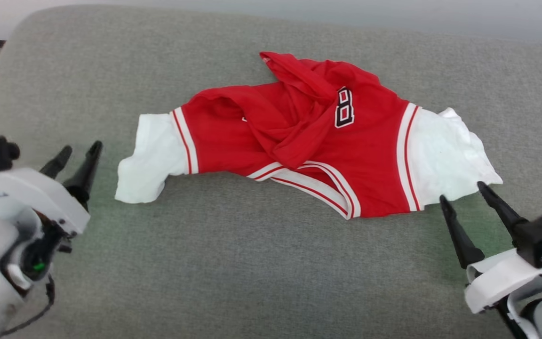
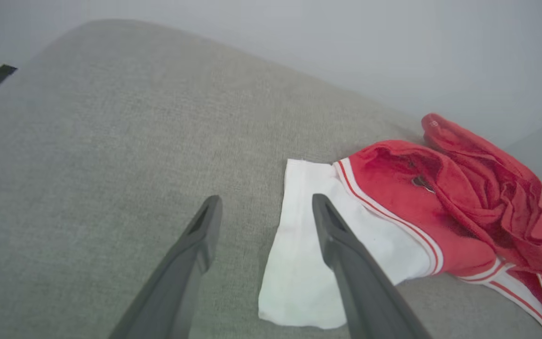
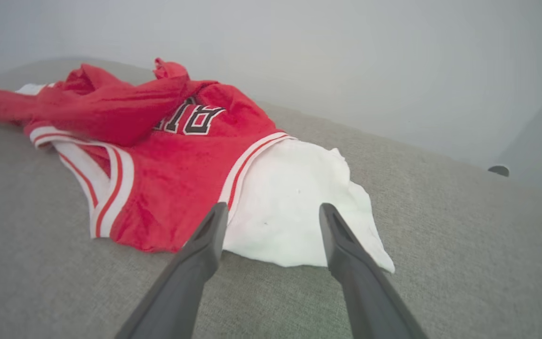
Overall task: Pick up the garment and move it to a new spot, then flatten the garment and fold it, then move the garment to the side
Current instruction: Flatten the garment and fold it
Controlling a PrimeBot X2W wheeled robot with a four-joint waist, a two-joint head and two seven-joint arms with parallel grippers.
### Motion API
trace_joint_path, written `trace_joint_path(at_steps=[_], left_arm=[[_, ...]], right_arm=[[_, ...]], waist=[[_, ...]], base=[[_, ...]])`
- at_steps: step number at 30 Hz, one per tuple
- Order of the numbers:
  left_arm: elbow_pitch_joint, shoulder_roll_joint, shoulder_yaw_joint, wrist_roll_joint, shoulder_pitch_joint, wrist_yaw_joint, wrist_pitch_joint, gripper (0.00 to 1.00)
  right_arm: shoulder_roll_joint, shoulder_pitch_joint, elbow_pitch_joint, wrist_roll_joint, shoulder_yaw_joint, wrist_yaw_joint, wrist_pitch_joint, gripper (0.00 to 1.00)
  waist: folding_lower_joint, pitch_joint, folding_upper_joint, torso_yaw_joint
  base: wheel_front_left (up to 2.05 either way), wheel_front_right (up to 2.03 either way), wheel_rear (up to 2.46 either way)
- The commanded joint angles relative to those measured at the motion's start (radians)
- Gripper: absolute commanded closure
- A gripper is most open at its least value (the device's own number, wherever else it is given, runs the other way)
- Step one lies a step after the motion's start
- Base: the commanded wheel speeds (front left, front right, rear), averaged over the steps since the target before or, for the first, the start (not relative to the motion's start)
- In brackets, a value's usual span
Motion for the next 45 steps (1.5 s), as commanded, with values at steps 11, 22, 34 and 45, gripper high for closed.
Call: trace_joint_path(at_steps=[11, 22, 34, 45], left_arm=[[-0.195, -0.266, 0.449, 0.558, 0.299, 0.099, -0.05, 0.0], [-0.289, -0.495, 0.684, 0.951, 0.471, 0.013, -0.05, 0.0], [-0.252, -0.565, 0.804, 1.108, 0.458, -0.114, -0.05, 0.0], [-0.302, -0.188, 0.345, 0.922, 0.147, -0.173, 0.211, 0.0]], right_arm=[[-0.529, -0.149, -0.2, 0.212, 0.401, -0.001, 0.344, 0.0], [-0.825, -0.419, -0.249, 0.379, 0.746, -0.001, 0.496, 0.0], [-0.783, -0.585, -0.066, 0.406, 0.963, -0.005, 0.404, 1.0], [-0.735, -0.697, -0.016, 0.438, 1.054, -0.004, 0.362, 1.0]], waist=[[0.0, 0.018, 0.0, 0.107], [0.0, 0.096, 0.0, 0.204], [0.0, 0.15, 0.0, 0.205], [0.0, 0.178, 0.0, 0.162]], base=[[0.0, 0.0, 0.0], [0.0, 0.0, 0.0], [0.0, 0.0, 0.0], [0.0, 0.0, 0.0]])
